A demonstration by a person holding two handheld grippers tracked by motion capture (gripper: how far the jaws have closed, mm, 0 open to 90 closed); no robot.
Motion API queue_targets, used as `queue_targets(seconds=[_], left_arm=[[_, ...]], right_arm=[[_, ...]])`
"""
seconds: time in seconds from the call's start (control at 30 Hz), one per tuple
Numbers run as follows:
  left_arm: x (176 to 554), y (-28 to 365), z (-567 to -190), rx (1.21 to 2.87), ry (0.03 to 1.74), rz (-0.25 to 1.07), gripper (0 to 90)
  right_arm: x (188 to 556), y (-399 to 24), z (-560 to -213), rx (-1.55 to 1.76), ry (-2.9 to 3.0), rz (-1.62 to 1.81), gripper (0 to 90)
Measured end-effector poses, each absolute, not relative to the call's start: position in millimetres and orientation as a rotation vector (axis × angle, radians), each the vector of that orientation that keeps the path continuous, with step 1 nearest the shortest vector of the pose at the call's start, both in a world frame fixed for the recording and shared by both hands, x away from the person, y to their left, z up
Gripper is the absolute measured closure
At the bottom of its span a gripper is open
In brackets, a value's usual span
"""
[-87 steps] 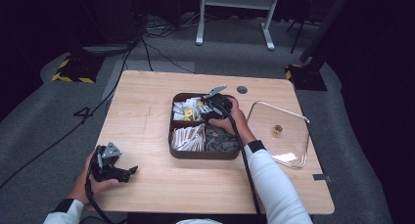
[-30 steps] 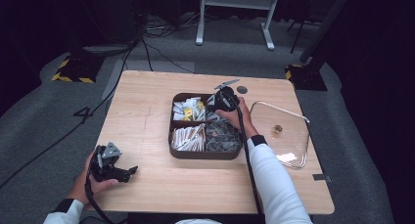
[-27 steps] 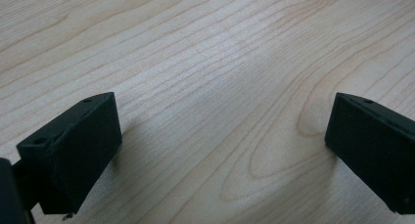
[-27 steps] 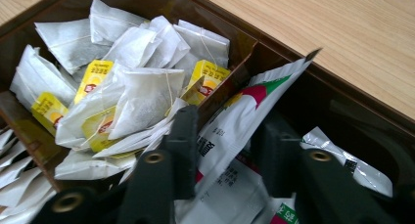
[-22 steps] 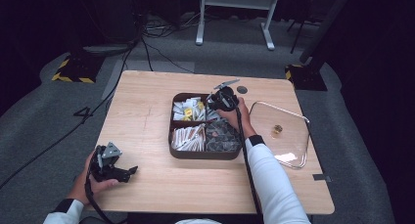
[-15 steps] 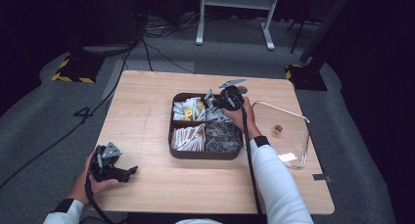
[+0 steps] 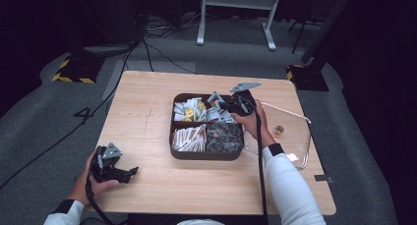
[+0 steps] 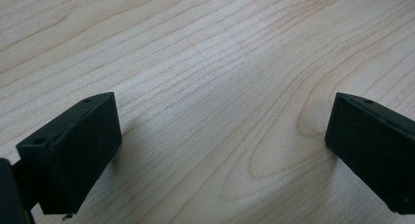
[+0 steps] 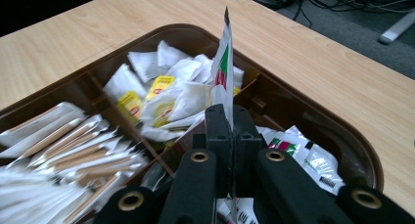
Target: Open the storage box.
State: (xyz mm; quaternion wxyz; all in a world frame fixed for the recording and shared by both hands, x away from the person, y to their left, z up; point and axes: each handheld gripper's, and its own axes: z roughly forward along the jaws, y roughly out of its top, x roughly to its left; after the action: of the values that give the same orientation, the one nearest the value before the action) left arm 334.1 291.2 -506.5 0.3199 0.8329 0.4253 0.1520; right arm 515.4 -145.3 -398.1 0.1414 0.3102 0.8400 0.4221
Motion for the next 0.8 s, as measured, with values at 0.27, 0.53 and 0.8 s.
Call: queue_targets(seconds=[0.27, 0.53, 0.8], left_arm=[[334.3, 291.3, -506.4, 2.191, 1.115, 0.399, 0.5], [334.2, 291.3, -506.5, 2.19, 1.116, 0.398, 0.5], [334.4, 291.3, -506.5, 2.191, 1.114, 0.397, 0.4]], right_arm=[[491.0, -154.5, -391.1, 0.806, 2.453, 1.238, 89.0], [465.3, -171.4, -385.1, 0.731, 2.461, 1.259, 89.1], [438.9, -184.6, -380.8, 0.67, 2.466, 1.285, 89.0]])
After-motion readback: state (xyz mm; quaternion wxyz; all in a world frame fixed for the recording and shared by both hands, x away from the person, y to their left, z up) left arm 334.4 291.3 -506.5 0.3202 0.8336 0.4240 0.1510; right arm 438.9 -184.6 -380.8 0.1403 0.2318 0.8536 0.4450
